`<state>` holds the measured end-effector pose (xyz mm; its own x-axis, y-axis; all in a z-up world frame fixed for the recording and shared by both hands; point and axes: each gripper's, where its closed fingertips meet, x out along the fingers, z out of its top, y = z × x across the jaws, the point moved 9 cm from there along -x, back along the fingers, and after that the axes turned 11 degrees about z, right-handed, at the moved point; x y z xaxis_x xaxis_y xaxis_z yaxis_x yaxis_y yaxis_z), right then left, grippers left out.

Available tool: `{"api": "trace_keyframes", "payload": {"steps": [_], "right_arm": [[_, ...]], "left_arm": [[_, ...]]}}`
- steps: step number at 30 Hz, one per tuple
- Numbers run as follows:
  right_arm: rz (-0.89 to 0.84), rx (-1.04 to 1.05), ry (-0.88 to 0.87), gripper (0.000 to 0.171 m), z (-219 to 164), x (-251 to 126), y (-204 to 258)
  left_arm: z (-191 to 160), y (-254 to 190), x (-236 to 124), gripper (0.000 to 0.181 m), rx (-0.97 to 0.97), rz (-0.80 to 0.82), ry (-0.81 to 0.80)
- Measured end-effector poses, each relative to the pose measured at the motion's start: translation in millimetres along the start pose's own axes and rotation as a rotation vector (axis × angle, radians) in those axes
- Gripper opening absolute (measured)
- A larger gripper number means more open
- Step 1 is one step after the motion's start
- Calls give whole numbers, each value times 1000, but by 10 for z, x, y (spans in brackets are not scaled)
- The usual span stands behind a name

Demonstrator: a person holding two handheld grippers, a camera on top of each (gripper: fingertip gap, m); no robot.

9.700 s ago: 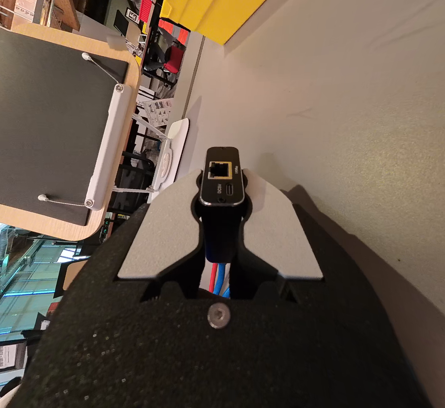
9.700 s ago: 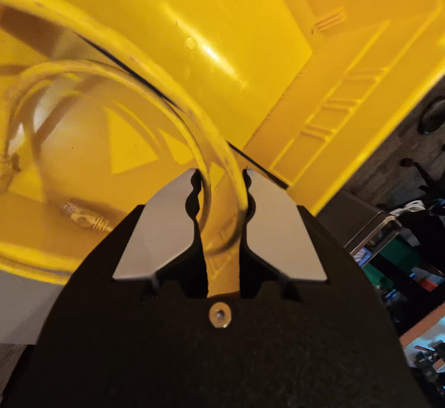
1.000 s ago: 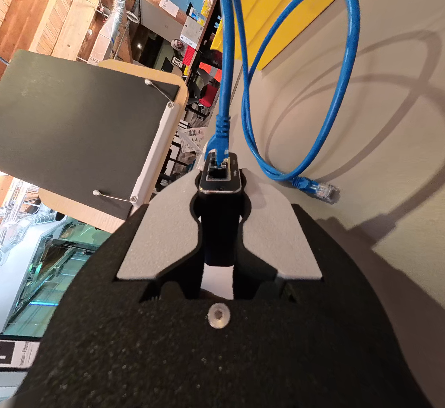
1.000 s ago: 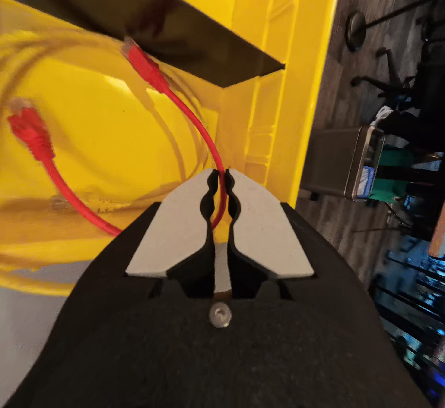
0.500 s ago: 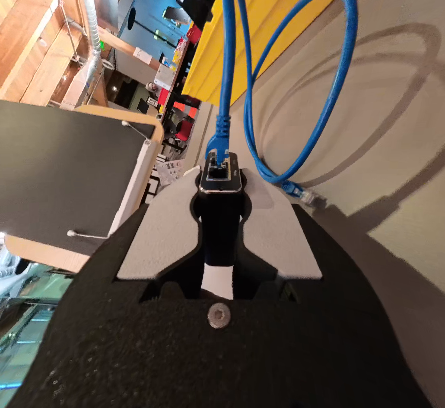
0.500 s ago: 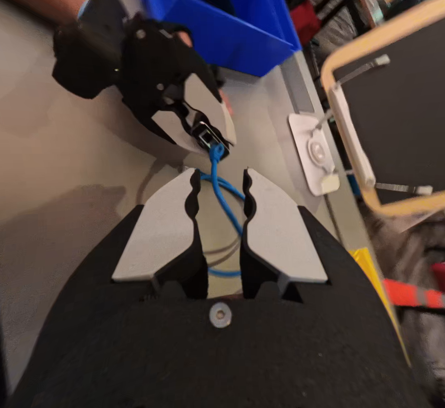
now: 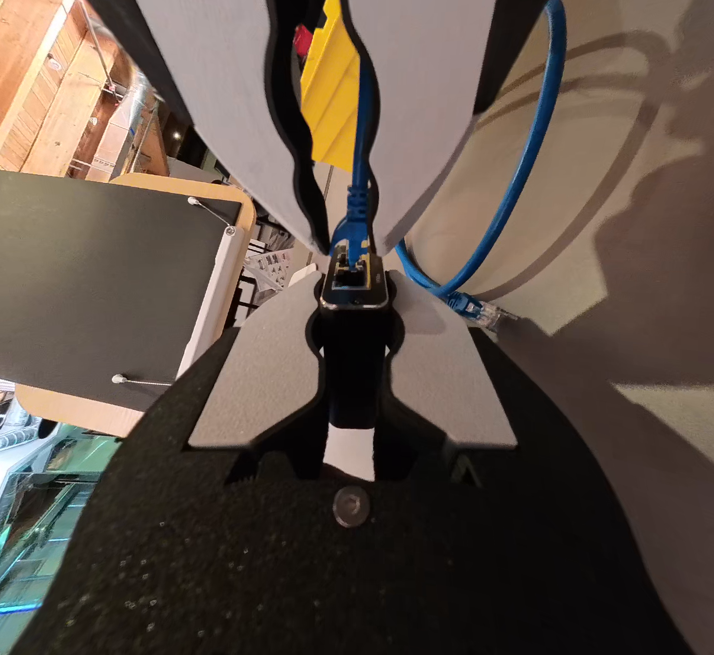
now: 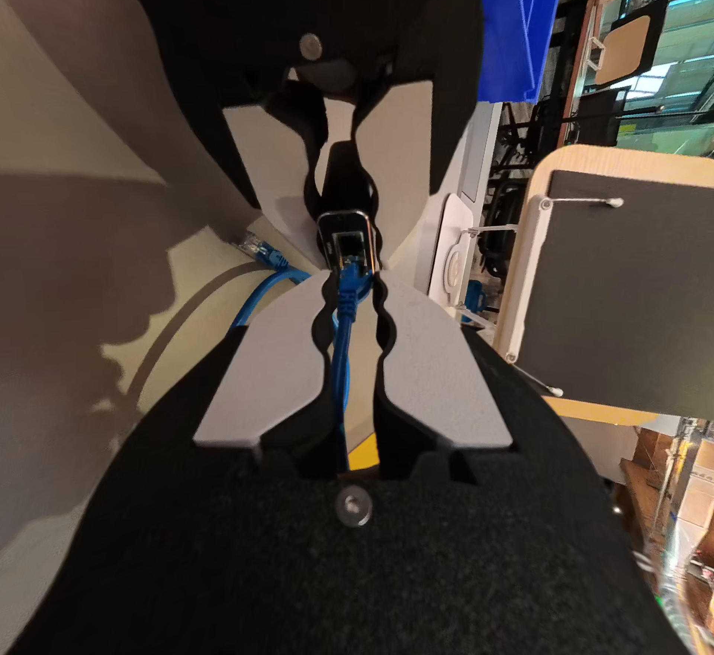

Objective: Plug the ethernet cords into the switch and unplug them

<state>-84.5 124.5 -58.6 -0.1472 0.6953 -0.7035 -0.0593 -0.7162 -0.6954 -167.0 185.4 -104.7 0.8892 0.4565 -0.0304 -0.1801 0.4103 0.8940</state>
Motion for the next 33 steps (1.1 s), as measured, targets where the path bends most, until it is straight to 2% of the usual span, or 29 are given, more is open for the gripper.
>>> {"api": "trace_keyframes", "payload": {"steps": [10,15,20,23,25,27,28,29,31,33], "right_arm": [[86,39,27,14,-34,99,25],[35,42,-18,14,-74,37,8],[-22,11,-12,14,-68,-39,36],[-46,63,-23,14,-44,-25,54],[-41,199,-69,15,-40,42,51],[55,401,-142,16,-43,11,9],[129,541,-202,17,-75,-32,-45],[217,706,-256,27,-148,-68,-112],[373,1080,-376,28,-383,-117,-284],[653,1424,-544,34,-582,-89,-359]], "left_arm": [[-2,-83,22,26,19,-20,53],[4,-23,49,27,-55,-15,34],[39,-10,66,27,-24,12,52],[40,-7,49,26,13,41,66],[-11,-20,53,26,58,55,74],[-28,-54,39,26,134,106,60],[-38,-56,34,26,175,136,55],[-51,-42,27,26,199,164,45],[-62,15,9,26,235,230,22],[-39,52,-18,26,266,284,-8]]}}
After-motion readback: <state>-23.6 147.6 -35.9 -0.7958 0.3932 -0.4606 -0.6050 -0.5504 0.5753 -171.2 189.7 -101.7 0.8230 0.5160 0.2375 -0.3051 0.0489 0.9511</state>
